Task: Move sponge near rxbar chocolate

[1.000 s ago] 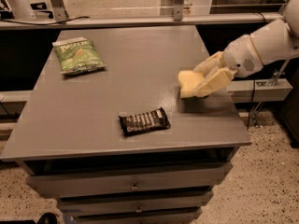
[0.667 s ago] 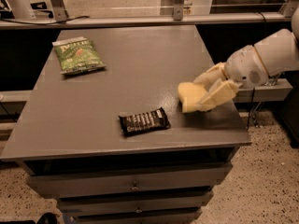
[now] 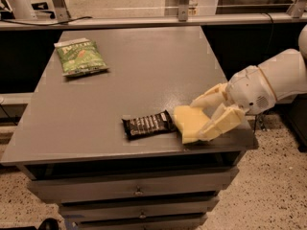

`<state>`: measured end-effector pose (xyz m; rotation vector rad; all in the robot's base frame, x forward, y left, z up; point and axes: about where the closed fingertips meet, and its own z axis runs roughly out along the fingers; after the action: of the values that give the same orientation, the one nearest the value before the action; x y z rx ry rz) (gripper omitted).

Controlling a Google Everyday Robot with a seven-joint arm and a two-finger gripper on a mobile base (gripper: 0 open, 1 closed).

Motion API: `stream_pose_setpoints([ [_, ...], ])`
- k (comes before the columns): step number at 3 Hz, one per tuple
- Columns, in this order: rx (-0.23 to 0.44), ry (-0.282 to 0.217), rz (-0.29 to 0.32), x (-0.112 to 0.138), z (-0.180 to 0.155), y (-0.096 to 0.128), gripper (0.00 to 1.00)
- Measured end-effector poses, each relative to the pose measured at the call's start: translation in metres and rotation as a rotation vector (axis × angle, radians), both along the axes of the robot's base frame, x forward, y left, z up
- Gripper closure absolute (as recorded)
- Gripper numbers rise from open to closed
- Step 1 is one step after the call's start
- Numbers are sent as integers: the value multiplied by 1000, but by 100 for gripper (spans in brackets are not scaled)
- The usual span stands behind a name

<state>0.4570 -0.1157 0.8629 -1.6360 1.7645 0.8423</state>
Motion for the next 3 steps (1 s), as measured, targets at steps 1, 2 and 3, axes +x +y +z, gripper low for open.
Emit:
stream_pose_setpoints([
  [1, 14, -5, 35, -24, -3, 14, 59],
  [2, 18, -21, 52, -32, -8, 26, 36],
  [3, 20, -50, 56, -27, -9, 36, 13],
])
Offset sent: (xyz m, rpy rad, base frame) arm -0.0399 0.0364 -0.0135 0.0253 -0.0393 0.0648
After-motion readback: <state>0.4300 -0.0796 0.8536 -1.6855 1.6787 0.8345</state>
